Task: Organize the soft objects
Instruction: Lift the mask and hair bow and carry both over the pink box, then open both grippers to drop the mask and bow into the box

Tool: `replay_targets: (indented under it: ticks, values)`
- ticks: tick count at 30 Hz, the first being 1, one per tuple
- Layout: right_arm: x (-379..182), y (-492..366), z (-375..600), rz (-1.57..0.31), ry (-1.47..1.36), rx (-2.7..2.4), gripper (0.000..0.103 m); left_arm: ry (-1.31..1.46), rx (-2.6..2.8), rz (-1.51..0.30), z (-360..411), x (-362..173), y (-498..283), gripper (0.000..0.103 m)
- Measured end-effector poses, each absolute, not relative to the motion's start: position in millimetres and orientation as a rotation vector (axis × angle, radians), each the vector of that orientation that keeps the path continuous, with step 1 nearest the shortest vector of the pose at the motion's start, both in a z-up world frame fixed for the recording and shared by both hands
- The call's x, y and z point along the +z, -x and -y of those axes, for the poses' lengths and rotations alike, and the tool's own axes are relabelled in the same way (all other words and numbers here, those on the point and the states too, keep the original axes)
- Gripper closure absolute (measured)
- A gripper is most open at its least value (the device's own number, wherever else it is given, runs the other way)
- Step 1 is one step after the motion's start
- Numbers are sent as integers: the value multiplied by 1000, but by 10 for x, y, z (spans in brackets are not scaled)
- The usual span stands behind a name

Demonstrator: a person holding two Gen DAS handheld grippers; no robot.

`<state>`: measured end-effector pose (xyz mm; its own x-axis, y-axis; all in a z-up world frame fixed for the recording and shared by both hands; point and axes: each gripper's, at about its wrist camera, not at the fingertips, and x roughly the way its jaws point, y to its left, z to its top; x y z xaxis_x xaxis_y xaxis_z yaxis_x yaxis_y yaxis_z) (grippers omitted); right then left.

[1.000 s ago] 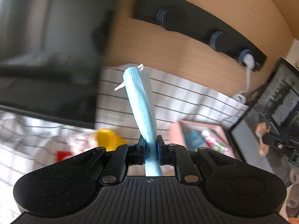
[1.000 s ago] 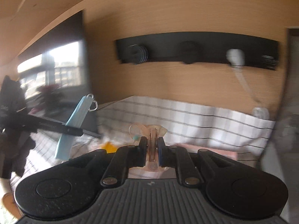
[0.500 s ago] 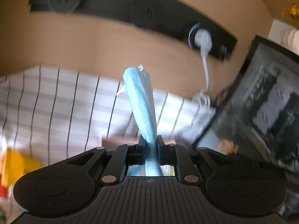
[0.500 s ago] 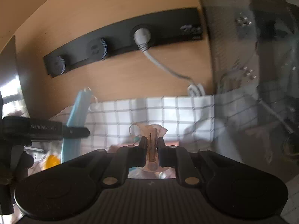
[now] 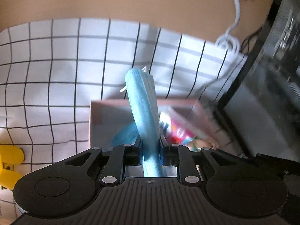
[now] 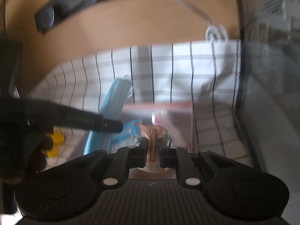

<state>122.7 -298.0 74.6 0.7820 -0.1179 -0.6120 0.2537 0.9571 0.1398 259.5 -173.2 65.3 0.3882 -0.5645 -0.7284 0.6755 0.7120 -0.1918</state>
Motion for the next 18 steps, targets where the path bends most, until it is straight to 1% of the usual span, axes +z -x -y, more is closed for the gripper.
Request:
replay_targets:
  ticks: [5,9,11,12,15,18]
  values:
    - [488,-1322,2873,-735,-101,-211,91,-246,-821,-1013,1853,478,-2605,80]
    - [440,-1343,2885,-752,-69,-226,91,-250,-768,-996,1835,470,-2612,78]
    - [446,-1363,2864,-762,-37,-232,91,-296,-743,-994,1866,467,-2603,77]
    - [449,-1365,2861,-766,-31,-233,91,-324,-747,-997,1875,469,-2594,76]
    - [463,-1353,2870,-772,-35,-234,91,-385,-781,-1042,1902,473,-2541,76]
    - [482,-1318,2873,-777,-42,-227,89,-348,-780,-1041,1860,531,-2560,76]
